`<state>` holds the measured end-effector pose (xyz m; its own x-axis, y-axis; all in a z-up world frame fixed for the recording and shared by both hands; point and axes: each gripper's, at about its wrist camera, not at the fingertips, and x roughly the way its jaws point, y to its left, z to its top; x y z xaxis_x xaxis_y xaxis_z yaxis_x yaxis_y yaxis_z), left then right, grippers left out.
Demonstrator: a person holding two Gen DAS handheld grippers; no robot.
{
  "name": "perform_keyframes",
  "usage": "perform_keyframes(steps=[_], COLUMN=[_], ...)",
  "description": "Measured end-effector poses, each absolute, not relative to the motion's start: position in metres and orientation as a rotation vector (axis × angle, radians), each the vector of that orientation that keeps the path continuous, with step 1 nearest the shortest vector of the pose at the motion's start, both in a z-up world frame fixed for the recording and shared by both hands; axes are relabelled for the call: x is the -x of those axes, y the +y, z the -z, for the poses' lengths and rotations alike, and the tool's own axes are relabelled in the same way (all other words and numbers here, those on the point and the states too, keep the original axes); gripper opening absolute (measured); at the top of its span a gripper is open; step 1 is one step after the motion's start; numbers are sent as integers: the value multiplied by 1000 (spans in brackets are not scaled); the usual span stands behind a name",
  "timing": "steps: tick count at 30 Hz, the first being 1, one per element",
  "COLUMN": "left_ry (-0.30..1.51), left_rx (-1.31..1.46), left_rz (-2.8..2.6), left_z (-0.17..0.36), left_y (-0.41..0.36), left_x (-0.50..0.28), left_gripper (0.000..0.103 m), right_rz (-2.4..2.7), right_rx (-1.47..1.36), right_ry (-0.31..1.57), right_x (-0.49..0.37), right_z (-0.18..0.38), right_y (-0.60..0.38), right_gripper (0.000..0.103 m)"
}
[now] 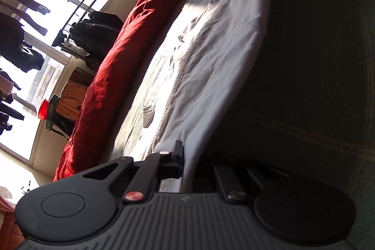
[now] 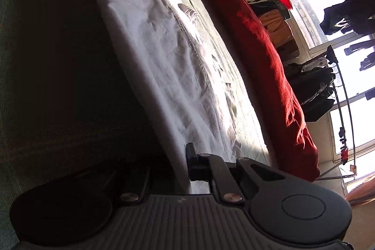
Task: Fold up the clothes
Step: 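Close both grippers on the folded edge and start lifting it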
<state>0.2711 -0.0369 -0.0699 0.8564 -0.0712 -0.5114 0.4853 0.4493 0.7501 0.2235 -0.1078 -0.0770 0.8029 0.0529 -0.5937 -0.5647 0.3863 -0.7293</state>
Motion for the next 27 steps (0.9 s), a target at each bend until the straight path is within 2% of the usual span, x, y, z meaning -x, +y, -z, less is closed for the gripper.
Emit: perform_keyframes(steps=[14, 24, 26, 27], left_ry=[408, 432, 442, 447], left_rx=[-1063, -1058, -1057, -1057], left_rz=[358, 382, 380, 379], left_z=[31, 33, 36, 38], left_y=[-30, -32, -32, -32], left_x=[-243, -200, -194, -191], left_gripper=[1, 1, 2, 7], right_rz=[-463, -490, -491, -492], right_rx=[1071, 1056, 1055, 1055], right_ry=[517, 555, 570, 578], right_x=[-191, -135, -129, -126], right_z=[32, 18, 24, 27], right_y=[-109, -119, -118, -118], right_gripper=[6, 6, 6, 7])
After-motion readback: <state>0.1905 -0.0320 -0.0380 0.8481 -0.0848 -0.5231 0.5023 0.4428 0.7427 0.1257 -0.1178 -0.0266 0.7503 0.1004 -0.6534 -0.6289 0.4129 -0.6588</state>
